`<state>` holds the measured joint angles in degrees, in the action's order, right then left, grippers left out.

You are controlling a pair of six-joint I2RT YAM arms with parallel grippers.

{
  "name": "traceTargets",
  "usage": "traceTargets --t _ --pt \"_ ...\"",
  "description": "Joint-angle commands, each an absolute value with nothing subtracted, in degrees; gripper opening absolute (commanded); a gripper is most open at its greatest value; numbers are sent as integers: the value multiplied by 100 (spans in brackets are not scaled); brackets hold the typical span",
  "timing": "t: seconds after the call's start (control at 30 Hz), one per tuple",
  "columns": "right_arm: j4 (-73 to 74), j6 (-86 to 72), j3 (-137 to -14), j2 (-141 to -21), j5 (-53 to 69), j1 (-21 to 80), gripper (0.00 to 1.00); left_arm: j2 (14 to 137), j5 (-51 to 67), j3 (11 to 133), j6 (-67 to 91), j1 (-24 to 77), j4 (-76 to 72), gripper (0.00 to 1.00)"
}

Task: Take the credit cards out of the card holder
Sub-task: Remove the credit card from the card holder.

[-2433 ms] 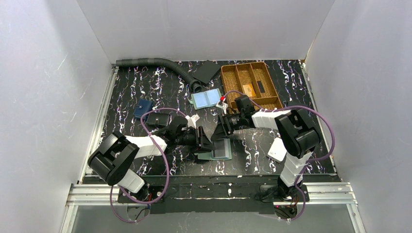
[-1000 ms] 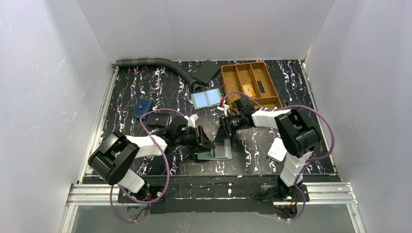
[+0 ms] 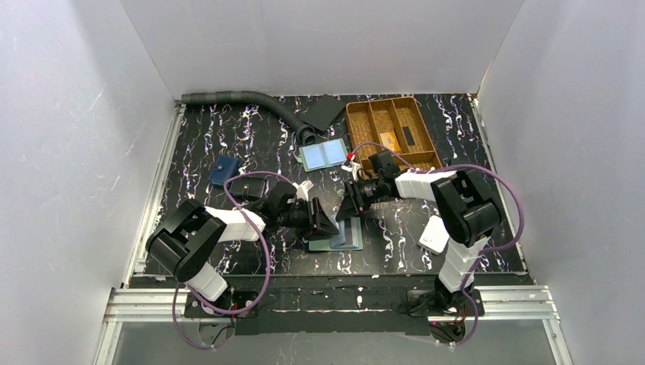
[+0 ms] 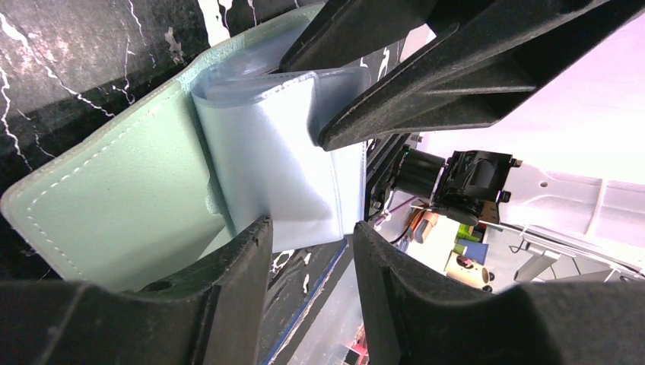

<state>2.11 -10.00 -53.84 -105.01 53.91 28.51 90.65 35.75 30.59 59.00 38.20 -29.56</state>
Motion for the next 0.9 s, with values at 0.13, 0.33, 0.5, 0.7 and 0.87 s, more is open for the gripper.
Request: traceTargets --t 0.13,0.33,0.5,0.7,0.87 --pt "404 -773 -5518 -10477 5266 2856 41 8820 3495 2930 5814 3786 -2911 43" --pt "357 -743 -5521 -10453 5567 2856 41 8913 3390 2850 5815 3769 -2909 43" --pt "265 -761 -5510 -10435 6009 2909 40 8866 3242 2740 5846 3707 -2905 44" --pt "238 -704 -5524 -10430 6122 3105 38 8732 3186 2633 5846 3628 -2905 44" --pt "237 -694 -5528 -10432 6205 3120 39 8589 3139 2476 5858 3513 -2903 45"
